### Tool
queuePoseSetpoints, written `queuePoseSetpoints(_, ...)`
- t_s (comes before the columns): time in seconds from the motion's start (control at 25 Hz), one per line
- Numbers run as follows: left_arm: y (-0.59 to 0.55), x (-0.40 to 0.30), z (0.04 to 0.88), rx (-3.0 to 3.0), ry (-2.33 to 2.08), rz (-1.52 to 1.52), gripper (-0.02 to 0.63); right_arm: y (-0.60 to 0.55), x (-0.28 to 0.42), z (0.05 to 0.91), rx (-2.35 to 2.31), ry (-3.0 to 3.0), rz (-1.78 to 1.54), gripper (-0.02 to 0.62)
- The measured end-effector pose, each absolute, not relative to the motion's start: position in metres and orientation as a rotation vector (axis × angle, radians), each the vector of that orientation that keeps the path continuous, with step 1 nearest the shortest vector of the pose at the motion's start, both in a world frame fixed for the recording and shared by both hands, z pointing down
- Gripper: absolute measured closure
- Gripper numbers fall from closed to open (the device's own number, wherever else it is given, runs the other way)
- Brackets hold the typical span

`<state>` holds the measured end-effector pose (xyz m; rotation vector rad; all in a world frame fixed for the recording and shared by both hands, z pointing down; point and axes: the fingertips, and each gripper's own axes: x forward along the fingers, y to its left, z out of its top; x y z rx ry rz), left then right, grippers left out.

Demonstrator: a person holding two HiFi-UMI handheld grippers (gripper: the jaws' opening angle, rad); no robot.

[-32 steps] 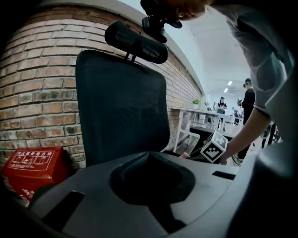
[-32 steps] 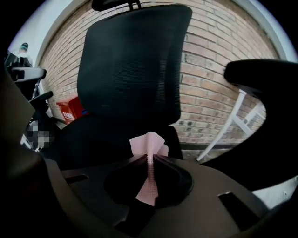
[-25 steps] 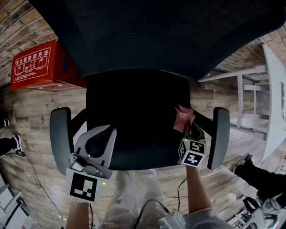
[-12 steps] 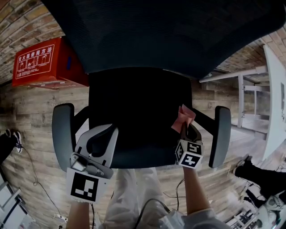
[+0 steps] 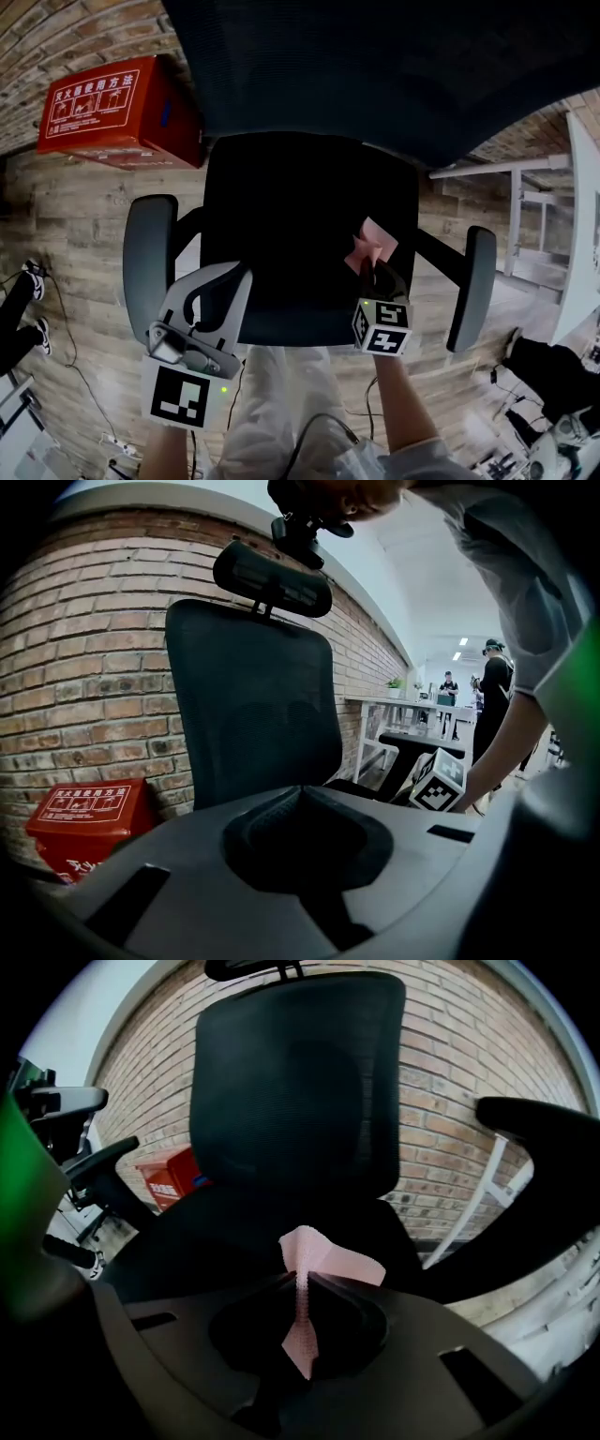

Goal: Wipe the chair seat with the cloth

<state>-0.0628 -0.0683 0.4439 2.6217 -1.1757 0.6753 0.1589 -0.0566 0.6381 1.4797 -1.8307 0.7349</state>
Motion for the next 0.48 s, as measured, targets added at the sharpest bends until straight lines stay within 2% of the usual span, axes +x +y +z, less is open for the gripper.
queuePoseSetpoints(0.48, -0.043, -0.114, 0.444, 2.498, -1.315, 0.635, 0.588, -0.054, 0.042, 0.641, 1.175, -2.050, 0.689, 0.543)
